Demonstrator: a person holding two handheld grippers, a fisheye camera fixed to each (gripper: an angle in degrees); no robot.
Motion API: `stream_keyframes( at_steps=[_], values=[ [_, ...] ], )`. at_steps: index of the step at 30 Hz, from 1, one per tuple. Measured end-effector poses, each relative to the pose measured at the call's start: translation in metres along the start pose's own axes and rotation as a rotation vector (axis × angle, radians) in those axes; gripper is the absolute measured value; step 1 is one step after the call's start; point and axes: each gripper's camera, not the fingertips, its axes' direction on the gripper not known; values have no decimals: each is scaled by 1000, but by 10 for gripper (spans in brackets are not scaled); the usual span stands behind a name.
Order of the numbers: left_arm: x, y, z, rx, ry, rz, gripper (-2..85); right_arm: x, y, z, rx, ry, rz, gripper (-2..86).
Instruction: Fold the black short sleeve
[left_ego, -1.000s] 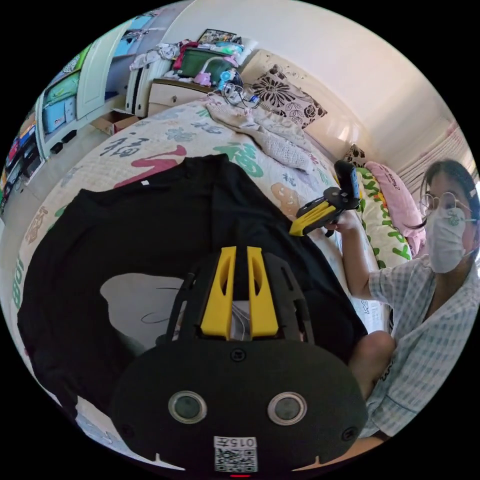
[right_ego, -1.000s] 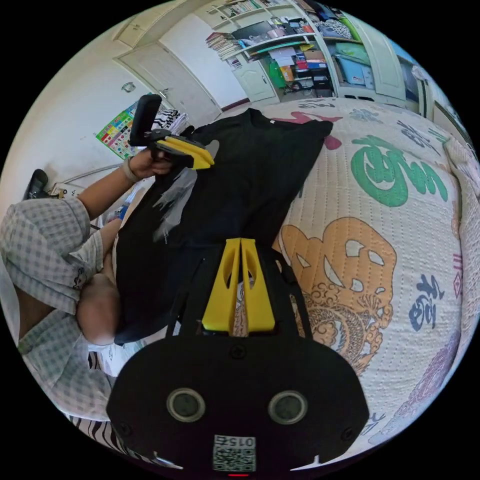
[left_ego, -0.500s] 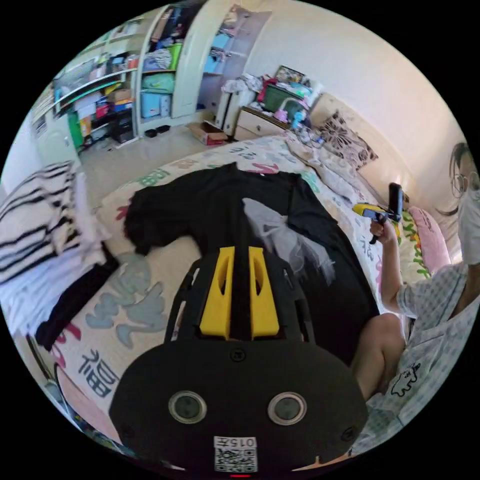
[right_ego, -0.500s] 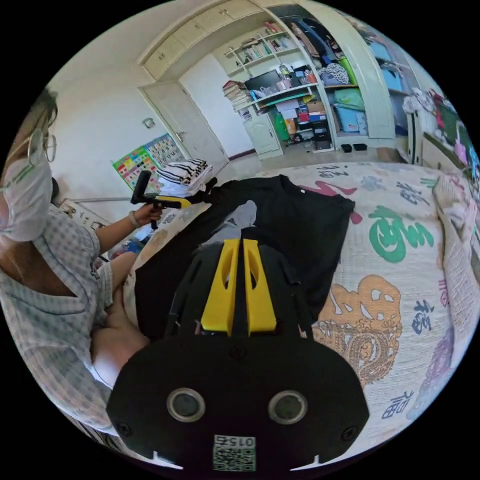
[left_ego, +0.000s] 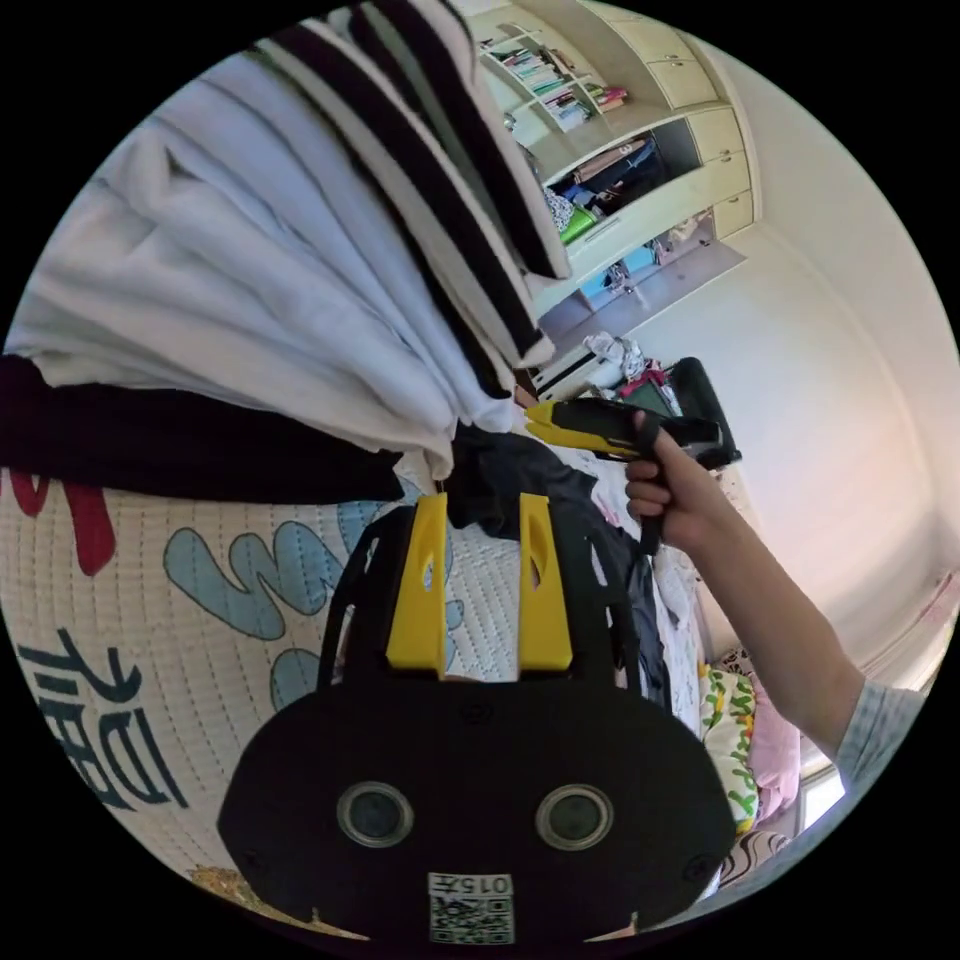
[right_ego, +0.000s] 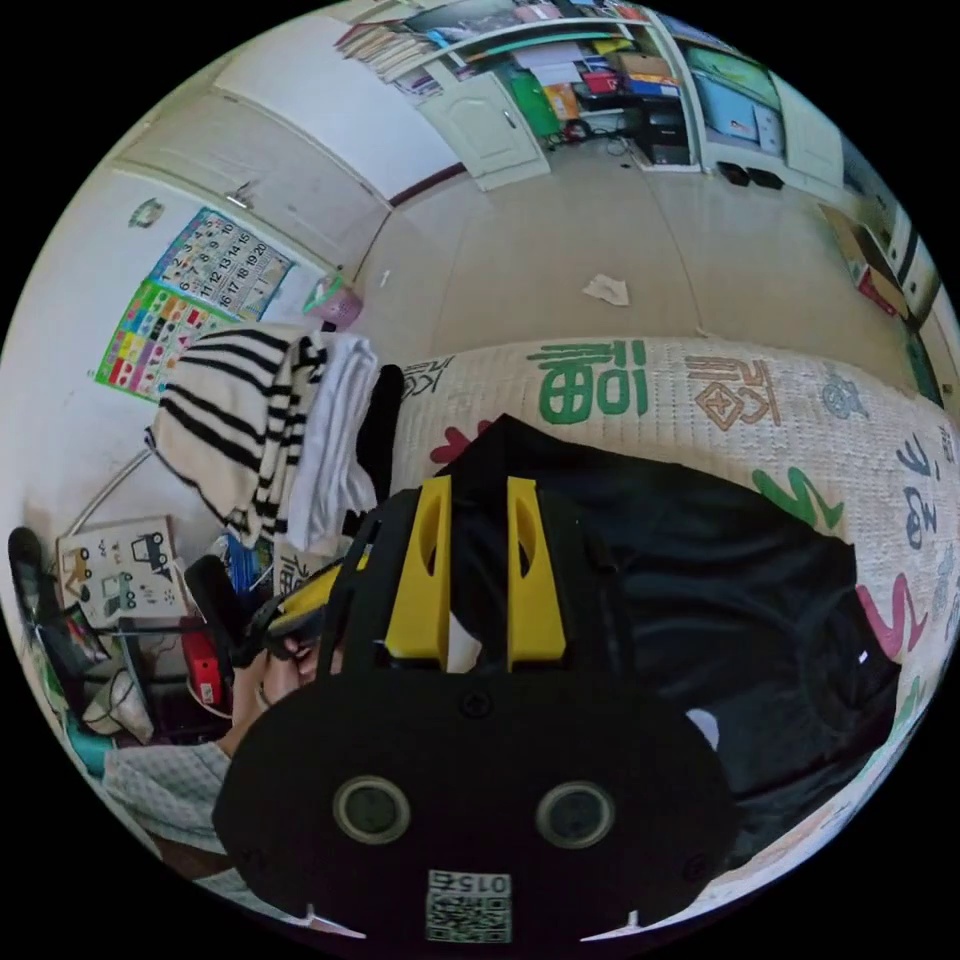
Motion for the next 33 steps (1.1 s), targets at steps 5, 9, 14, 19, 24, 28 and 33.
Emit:
stream_keyframes(
  at_steps=[5, 9, 14, 19, 24, 28, 33],
  values=[
    [-12, -1, -16, -41, 21, 21, 109, -1, -41, 37, -138, 41, 113, 38],
    [-13, 3, -29, -31, 6, 32, 104, -2, -42, 19, -108, -57, 85, 0],
    [20, 8, -27, -77, -60, 192, 106, 12, -7, -42, -26, -198, 11, -5],
    [70, 15, -4, -110, -101, 339, 111, 42, 36, -84, 19, -331, 18, -2],
    [101, 27, 12, -117, -76, 415, 5, 74, 75, -112, 55, -357, 58, -1],
    [144, 61, 8, -116, -26, 566, -7, 107, 112, -130, 92, -403, 116, -1],
    [200, 104, 11, -211, 85, 657, -8, 139, 170, -142, 76, -331, 150, -1]
  ],
)
